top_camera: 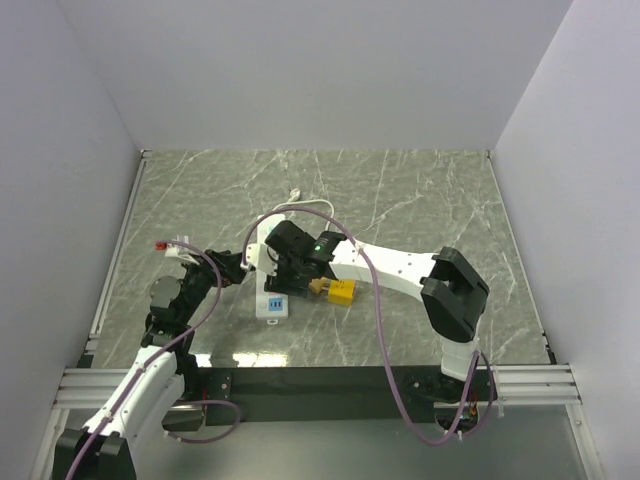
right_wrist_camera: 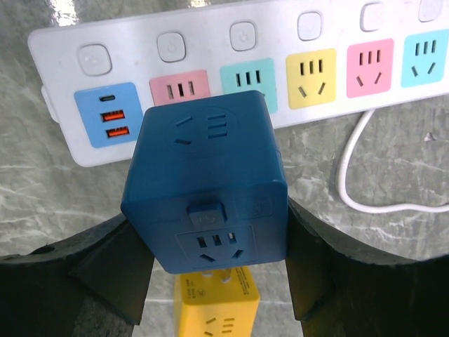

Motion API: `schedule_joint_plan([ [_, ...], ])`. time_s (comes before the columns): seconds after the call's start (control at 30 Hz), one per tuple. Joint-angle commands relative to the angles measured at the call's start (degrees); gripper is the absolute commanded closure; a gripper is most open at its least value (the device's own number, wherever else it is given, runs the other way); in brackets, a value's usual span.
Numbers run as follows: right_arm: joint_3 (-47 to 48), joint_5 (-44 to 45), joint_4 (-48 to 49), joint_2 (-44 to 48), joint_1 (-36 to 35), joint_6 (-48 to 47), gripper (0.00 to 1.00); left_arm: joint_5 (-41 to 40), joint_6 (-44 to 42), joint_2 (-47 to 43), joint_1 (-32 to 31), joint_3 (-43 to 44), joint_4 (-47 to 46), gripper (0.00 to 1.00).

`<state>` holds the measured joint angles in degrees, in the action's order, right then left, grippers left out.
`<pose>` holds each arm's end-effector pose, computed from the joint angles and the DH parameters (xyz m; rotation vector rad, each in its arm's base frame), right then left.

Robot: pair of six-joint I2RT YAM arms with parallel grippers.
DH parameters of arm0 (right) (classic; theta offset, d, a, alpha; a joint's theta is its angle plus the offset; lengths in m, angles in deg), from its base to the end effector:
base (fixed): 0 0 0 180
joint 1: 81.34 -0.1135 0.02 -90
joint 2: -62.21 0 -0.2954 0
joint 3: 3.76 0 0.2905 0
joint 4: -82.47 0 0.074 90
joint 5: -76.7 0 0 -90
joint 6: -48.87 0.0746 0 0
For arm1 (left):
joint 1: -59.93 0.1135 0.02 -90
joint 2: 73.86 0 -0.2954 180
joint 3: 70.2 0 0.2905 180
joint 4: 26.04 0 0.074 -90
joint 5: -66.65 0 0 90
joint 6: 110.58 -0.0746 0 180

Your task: Insert the plug

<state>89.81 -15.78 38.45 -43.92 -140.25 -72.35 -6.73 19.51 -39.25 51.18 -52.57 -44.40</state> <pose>0.2386 0.4019 0.2101 -1.8347 1.8069 0.2391 0.1946 -0.0515 0.2000 -0.2017 1.6056 -0.8906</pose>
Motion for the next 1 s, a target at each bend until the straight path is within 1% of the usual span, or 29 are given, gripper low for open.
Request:
schedule_joint_plan([
  [0.0,3.87,1.43,-2.71,-1.45,-1.38,-2.35,1.00,2.36,0.86,-0.68,-0.04,0.26,-3.82,0.01],
  [0.13,5.54,1.69,-3.85,-2.77,-1.99,-3.32,1.00,2.19,0.86,-0.60,-0.04,0.17,-3.91,0.01],
  [0.37,7.03,-1.20,-4.38,-4.00,-3.49,-4.29,1.00,-2.20,1.47,-2.17,0.31,-0.09,-1.28,0.01],
  [0.57,8.79,-1.65,-5.60,-5.84,-4.19,-4.02,1.00,-10.29,2.09,-6.22,0.84,0.52,5.49,0.01],
  [0.73,8.79,-0.51,-6.40,-6.20,-4.28,-4.20,1.00,-14.77,2.88,-5.52,0.93,0.79,7.17,0.01],
  [0.87,8.18,0.98,-6.40,-6.11,-4.28,-3.94,1.00,-16.44,3.06,-5.61,1.28,1.05,8.48,0.01],
  [0.97,6.51,1.25,-5.26,-4.28,-4.28,-2.97,1.00,-16.45,3.15,-5.61,1.46,0.96,8.49,0.01],
])
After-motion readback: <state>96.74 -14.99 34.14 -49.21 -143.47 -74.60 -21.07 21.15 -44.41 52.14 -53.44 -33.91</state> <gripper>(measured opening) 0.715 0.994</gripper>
